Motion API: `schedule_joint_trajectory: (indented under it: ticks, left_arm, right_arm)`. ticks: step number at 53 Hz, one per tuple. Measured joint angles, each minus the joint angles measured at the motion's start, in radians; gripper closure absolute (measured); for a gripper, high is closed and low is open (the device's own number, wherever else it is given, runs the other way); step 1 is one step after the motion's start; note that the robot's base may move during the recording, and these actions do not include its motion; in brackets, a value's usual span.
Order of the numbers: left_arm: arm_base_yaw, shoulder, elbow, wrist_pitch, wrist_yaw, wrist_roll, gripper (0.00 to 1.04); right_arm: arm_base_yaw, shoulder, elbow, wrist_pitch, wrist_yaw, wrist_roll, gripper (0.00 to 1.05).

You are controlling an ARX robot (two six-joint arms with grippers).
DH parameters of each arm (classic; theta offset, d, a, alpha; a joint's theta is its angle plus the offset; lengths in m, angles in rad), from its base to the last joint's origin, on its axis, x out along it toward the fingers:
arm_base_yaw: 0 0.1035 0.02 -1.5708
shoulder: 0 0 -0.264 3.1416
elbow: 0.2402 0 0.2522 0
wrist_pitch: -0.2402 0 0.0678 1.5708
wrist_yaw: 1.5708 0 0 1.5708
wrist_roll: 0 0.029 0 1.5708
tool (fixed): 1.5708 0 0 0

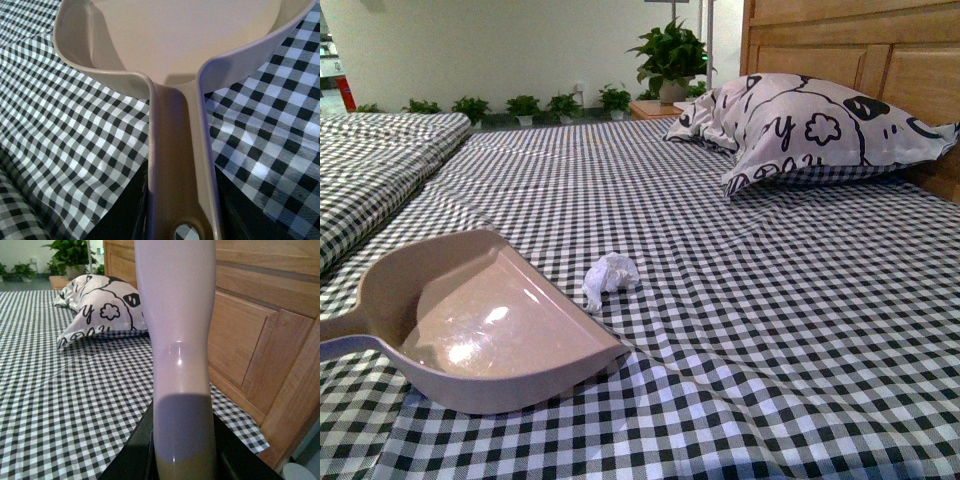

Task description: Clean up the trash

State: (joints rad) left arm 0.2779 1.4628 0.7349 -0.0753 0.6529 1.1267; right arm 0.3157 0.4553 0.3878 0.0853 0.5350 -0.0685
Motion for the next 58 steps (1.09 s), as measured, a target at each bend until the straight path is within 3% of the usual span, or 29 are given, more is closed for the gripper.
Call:
schedule_joint_trajectory:
  ticks: [20, 39, 58]
  left_arm:
    - [-0.012, 0.073, 0.044, -0.009, -0.021, 0.014, 0.77]
    - [-0.013, 0.097, 0.108, -0.232, -0.051, 0.049, 0.77]
    - [-0.012, 0.097, 0.110, -0.244, -0.053, 0.058, 0.77]
  right_arm:
    - [0.000, 0.000, 0.000, 0.000, 0.000, 0.000, 0.85]
    - [0.000, 0.000, 0.000, 0.000, 0.000, 0.000, 0.85]
    - [0.000, 0.001, 0.000, -0.002, -0.003, 0.002, 0.85]
